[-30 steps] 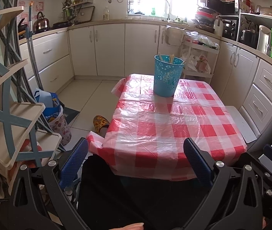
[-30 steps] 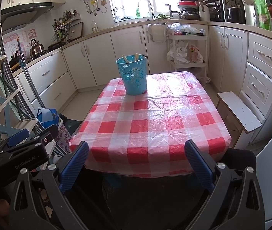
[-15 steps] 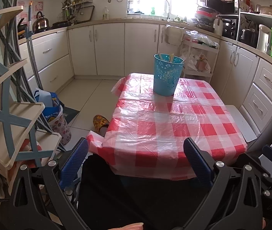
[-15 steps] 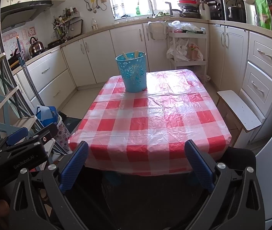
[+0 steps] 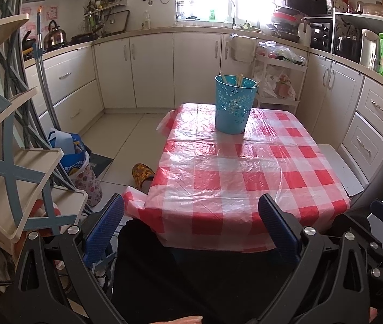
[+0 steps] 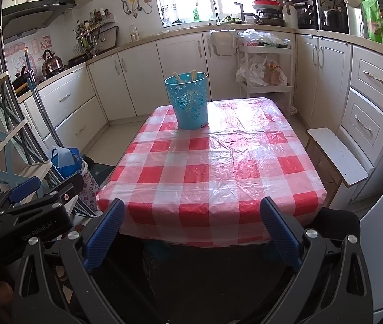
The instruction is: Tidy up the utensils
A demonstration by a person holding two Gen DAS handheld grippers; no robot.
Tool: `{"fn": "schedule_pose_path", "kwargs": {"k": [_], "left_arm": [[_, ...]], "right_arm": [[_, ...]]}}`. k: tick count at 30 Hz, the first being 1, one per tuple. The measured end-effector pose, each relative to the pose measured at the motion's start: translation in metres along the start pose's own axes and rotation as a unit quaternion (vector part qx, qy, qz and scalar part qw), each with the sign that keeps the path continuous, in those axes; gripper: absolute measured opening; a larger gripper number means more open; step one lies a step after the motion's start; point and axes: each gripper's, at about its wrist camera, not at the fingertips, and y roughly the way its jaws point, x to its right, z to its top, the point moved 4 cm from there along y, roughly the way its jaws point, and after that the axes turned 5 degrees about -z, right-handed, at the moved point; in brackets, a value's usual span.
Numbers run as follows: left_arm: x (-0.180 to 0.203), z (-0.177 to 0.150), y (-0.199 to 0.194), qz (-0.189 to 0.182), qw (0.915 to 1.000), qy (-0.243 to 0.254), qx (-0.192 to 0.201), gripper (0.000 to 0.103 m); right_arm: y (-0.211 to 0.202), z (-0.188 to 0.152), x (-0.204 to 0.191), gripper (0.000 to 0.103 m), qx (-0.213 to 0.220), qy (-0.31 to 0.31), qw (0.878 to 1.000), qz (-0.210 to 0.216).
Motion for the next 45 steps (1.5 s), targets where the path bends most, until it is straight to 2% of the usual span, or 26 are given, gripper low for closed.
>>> {"fn": "schedule_pose_path", "kwargs": {"k": [29, 37, 42, 45], "left_arm": [[0.001, 0.0, -0.001, 0.0, 1.0, 0.0, -0.002, 0.095], [-0.001, -0.007, 0.009, -0.037, 0.9989, -0.02, -0.023, 0.095], [-0.005, -0.009, 0.005, -0.054, 0.9979, -0.036, -0.006, 0.095], [-0.005, -0.007, -0.002, -0.027, 0.9991, -0.03, 0.016, 0.095]], "right_arm": [[-0.001, 0.0, 0.0, 0.096, -0.001, 0.0, 1.0, 0.0], [0.0, -0.003, 0.0, 0.096, -0.004, 0.0, 1.0, 0.0], [0.0, -0.009, 0.002, 0.096, -0.005, 0.001, 1.0, 0.0], [0.0, -0.009, 0.003, 0.096, -0.003, 0.001, 1.0, -0.001]]}}
